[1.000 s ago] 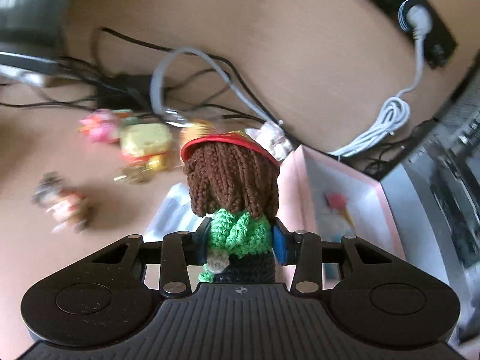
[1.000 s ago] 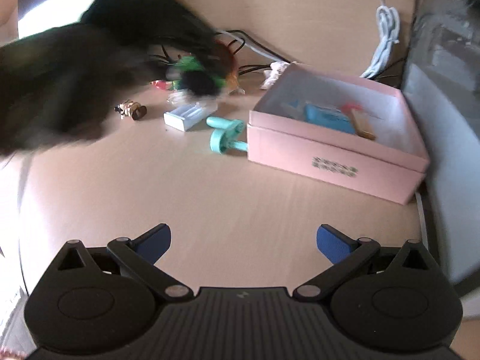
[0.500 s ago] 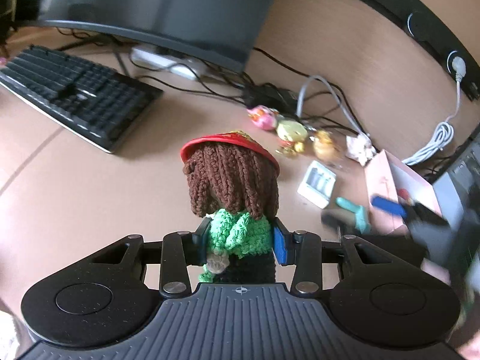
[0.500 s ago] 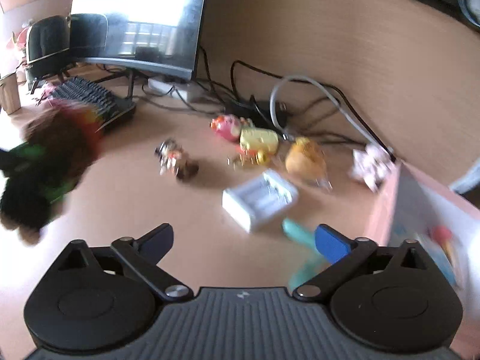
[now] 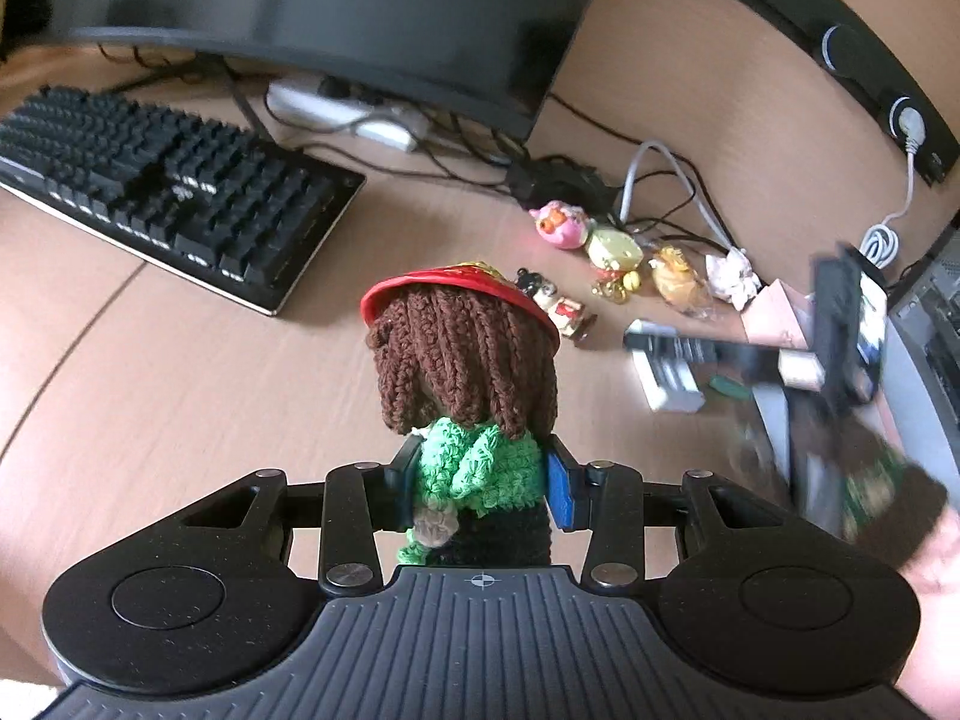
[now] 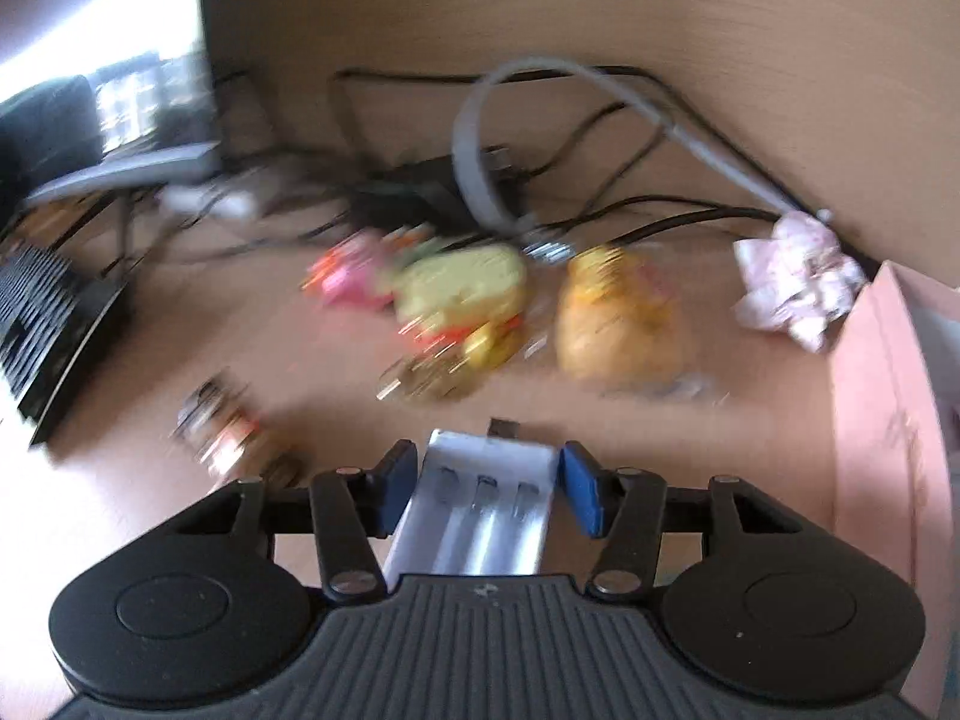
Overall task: Organize objects
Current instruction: 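Grasp the crocheted doll by its body with the left gripper, then grasp the white battery charger with the right gripper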
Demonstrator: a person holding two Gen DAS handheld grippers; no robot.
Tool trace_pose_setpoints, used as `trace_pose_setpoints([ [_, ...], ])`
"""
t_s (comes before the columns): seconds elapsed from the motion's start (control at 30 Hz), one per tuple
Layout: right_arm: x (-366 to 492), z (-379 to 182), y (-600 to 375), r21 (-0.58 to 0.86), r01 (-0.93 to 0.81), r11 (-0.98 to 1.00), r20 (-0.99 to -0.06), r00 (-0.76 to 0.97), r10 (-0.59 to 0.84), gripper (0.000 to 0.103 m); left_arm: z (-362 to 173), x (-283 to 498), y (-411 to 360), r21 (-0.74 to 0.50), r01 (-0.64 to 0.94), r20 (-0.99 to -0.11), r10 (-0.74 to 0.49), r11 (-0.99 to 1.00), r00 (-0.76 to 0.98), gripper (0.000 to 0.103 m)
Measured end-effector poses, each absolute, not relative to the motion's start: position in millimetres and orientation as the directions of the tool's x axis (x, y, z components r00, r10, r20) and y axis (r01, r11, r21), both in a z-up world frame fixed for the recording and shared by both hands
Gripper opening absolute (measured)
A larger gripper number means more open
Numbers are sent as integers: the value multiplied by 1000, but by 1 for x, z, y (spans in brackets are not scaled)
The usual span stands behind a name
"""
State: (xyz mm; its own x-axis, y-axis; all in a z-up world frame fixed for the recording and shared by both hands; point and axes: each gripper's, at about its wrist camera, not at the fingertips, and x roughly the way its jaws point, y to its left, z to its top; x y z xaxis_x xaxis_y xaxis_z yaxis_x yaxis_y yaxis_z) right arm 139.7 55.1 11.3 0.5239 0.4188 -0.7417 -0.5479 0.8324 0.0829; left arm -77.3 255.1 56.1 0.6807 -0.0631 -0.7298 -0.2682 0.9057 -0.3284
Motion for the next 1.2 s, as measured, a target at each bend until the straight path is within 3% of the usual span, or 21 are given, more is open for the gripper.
trace_pose_setpoints([
  [0.17, 65, 13, 54, -6, -690, 724, -757, 476, 448, 53, 49, -68, 272, -360, -232, -725, -114, 904, 680, 44],
  [0.23, 49, 16, 49, -65, -679, 731, -763, 506, 403, 65, 47, -67, 273, -361, -219, -726, -126, 906, 676, 44],
  [0.3, 29, 22, 40, -136, -654, 744, -745, 563, 358, 90, 44, -65, 273, -354, -208, -733, -133, 912, 667, 44],
  [0.37, 15, 27, 28, -95, -657, 748, -744, 546, 385, 98, 42, -61, 270, -345, -214, -745, -128, 914, 655, 44],
  [0.7, -5, 7, 1, 51, -673, 738, -780, 434, 450, 103, 62, -52, 216, -269, -236, -757, -54, 934, 651, 44],
  [1.0, -3, 8, 5, 20, -686, 727, -820, 405, 404, 103, 67, -57, 177, -223, -262, -749, 7, 939, 663, 44],
  [1.2, 3, 16, -1, 6, -716, 698, -767, 445, 463, 100, 75, -68, 170, -180, -294, -745, 64, 939, 664, 44],
])
